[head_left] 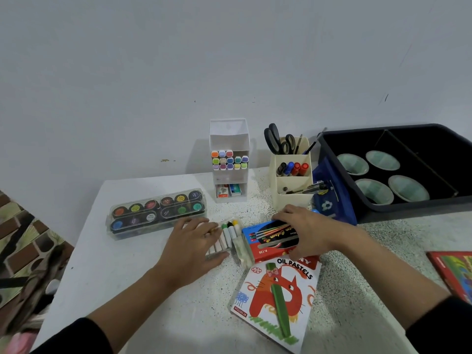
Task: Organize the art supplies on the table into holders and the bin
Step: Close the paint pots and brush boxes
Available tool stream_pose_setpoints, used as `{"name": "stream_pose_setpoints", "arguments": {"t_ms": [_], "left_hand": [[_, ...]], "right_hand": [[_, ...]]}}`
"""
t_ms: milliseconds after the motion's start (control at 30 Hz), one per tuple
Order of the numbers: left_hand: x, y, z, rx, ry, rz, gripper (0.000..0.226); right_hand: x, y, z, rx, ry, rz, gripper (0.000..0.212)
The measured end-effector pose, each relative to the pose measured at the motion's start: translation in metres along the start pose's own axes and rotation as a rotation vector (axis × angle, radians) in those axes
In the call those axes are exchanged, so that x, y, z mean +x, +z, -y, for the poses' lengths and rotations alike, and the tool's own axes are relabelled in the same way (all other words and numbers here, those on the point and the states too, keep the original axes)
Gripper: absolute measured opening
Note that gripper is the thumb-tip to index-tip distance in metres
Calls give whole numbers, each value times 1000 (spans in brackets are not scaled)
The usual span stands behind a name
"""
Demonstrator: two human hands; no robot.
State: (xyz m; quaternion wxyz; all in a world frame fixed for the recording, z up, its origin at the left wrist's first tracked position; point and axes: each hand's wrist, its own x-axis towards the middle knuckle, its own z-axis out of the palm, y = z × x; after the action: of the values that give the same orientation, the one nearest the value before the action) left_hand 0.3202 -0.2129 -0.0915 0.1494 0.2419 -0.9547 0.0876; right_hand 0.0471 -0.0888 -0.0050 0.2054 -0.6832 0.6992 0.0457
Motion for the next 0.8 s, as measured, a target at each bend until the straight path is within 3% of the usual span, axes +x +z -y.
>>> {"name": "stream_pose_setpoints", "arguments": {"t_ms": [567,800], "left_hand": [[-7,4,-13,-66,-58,55,57],[10,-2,-8,-189,-104,-1,60]], "right_hand": [[5,-2,0,-6,13,8,94],[-1,-6,-2,-1,30,-20,94]]}}
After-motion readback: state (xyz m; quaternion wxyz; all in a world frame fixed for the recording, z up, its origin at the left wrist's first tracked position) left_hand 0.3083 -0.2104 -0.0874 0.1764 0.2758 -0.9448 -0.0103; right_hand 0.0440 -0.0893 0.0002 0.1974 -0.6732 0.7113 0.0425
